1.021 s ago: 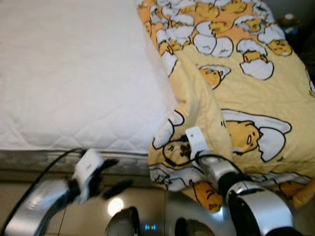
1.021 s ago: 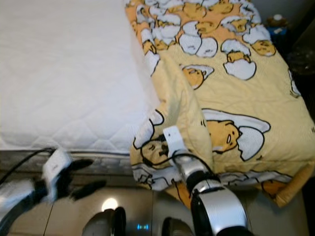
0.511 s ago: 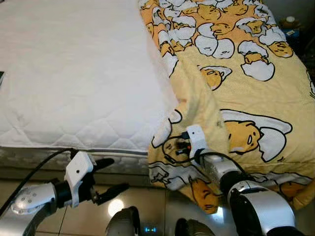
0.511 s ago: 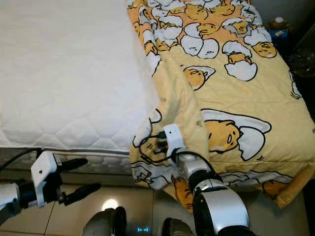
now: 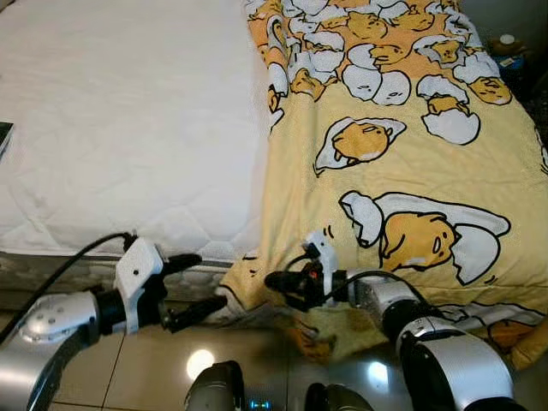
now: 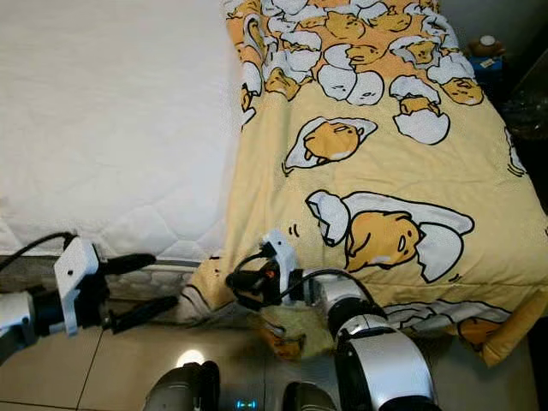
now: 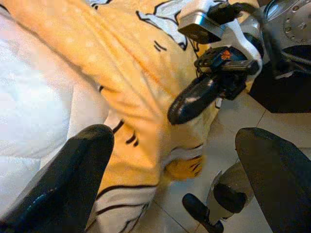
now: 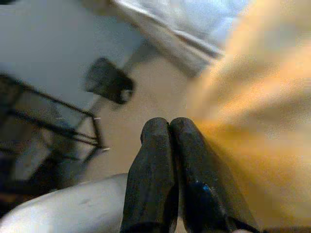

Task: Clean up the room

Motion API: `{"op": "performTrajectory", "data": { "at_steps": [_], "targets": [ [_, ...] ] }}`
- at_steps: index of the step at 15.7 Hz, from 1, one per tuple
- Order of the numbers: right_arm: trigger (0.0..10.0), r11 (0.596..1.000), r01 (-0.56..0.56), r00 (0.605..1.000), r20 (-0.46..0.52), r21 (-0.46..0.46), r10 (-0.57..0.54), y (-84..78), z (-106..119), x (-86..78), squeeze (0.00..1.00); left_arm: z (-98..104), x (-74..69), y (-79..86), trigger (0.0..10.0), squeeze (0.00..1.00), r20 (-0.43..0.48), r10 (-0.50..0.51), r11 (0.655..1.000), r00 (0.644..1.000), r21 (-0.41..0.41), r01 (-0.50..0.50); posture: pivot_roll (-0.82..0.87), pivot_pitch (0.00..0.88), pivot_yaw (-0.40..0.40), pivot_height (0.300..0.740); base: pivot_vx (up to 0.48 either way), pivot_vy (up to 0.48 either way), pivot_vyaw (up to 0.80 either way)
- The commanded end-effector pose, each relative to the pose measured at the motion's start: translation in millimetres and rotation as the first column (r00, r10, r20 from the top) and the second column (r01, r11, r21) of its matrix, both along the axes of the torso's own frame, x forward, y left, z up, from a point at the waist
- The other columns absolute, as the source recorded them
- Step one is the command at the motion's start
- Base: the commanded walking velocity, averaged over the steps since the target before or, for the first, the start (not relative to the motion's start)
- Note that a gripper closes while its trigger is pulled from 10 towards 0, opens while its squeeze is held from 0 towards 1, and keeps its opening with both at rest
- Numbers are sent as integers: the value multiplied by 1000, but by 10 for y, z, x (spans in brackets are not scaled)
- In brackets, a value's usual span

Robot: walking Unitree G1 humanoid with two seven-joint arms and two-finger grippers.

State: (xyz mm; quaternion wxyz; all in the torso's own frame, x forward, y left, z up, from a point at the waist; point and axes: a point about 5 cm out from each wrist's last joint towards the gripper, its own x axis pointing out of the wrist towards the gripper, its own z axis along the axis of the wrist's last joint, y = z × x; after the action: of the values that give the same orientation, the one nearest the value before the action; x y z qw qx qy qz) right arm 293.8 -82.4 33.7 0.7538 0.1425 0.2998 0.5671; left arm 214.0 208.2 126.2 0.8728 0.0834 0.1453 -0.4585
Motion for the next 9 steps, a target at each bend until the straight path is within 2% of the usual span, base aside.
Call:
{"op": "performTrajectory", "data": {
  "at_steps": [1, 4, 6, 8, 9],
  "targets": [
    [0, 997, -46, 998, -36, 63, 49, 3, 0, -53, 0, 41, -17, -12, 10000, 0, 0, -17, 1000, 1000, 7, 17, 258, 123, 4, 740, 0, 0, 0],
    [0, 985, -132, 986, -85, 115, 142, 3, -35, -157, 0, 51, -11, -38, 10000, 0, -2, -31, 999, 1000, 9, 31, 255, 112, 10, 740, 0, 0, 0],
    [0, 983, -128, 985, -101, 135, 142, 9, -40, -172, 0, 61, 7, -66, 10000, 0, 0, -36, 999, 999, 12, 36, 257, 113, 10, 740, 0, 0, 0],
    [0, 982, -156, 982, -93, 109, 166, 27, -73, -206, 0, 65, 13, -66, 10000, 0, 0, -38, 999, 999, 13, 38, 256, 113, 10, 740, 0, 0, 0],
    [0, 984, -166, 982, -76, 68, 171, 33, -108, -225, 0, 65, 12, -66, 10000, 0, 0, -39, 999, 999, 14, 39, 254, 107, 11, 740, 0, 0, 0]
  ]
}}
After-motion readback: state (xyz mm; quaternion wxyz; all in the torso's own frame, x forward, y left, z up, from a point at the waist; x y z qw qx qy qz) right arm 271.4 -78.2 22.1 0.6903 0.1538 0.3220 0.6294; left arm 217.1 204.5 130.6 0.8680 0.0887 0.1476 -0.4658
